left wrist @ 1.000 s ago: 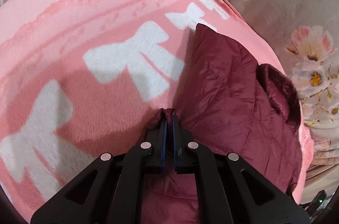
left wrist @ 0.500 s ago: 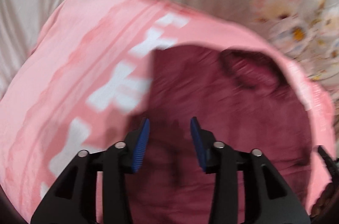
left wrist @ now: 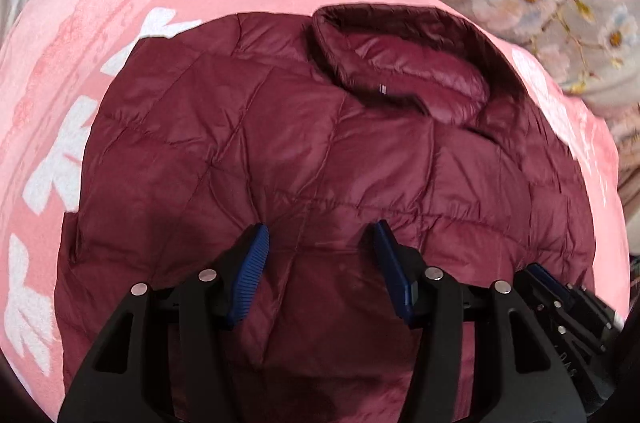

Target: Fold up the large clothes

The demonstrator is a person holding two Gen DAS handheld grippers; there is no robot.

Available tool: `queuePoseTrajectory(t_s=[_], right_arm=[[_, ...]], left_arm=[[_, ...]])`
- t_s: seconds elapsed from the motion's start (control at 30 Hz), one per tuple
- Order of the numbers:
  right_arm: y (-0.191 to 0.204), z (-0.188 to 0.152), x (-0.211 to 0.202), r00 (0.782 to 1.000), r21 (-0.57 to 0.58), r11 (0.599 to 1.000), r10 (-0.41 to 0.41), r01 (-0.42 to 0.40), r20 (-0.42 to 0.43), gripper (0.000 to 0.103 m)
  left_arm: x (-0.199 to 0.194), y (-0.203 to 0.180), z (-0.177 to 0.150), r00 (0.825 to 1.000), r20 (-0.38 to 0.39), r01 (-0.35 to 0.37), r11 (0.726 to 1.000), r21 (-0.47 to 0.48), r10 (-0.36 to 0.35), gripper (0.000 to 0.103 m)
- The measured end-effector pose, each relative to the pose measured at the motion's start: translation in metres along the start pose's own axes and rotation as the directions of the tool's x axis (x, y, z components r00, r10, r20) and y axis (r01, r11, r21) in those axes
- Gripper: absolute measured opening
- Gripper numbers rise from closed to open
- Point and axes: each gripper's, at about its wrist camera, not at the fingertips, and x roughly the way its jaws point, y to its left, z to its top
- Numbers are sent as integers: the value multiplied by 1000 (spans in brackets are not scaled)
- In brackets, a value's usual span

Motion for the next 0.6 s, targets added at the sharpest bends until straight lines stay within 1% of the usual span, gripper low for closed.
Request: queuePoseTrajectory(t_s=[0.07, 0.13, 0.2, 0.23, 0.27, 0.3, 0.33, 0.4, 0.47, 0.6], right_arm=[[0, -11, -5, 1000, -10, 1000, 18, -18, 1, 20], [0, -12, -6, 1000, -11, 1000, 12, -12, 0, 18], [-2, -6, -13, 1000, 18, 1000, 3, -3, 15, 18], [-4, -2, -20, 999, 37, 999, 14, -15, 41, 18], [-5, 1, -23, 998, 42, 999, 15, -17, 55, 18], [-6, 3, -25, 998, 45, 999, 0, -3, 67, 18], [-6, 4, -23, 997, 41, 999, -27, 24, 69, 18], [-8, 1, -13, 998, 39, 998, -49, 47, 45, 18], [-12, -5, -3, 998, 41, 998, -49, 48, 32, 15], [-9, -13, -1, 994, 7, 997, -80, 80, 71, 15]], left_arm=[[-1, 2, -8, 1000, -1, -4, 999, 37, 4, 52], [-3, 1, -11, 1000, 3, -18, 998, 58, 18, 52], [-9, 2, -7, 1000, 5, -14, 999, 35, 14, 53], [-14, 4, -4, 1000, 13, 5, 1000, 11, -5, 53], [-17, 6, -3, 1000, 22, 8, 1000, -5, -8, 53], [-17, 7, -1, 1000, 27, 4, 1000, -17, -3, 53], [-12, 9, 0, 1000, 18, -1, 1000, -23, 2, 53], [0, 10, -1, 1000, -2, -7, 1000, -24, 6, 53], [4, 7, -7, 1000, 21, -21, 1000, -1, 21, 53], [8, 1, -17, 996, 77, -51, 999, 20, 49, 54]])
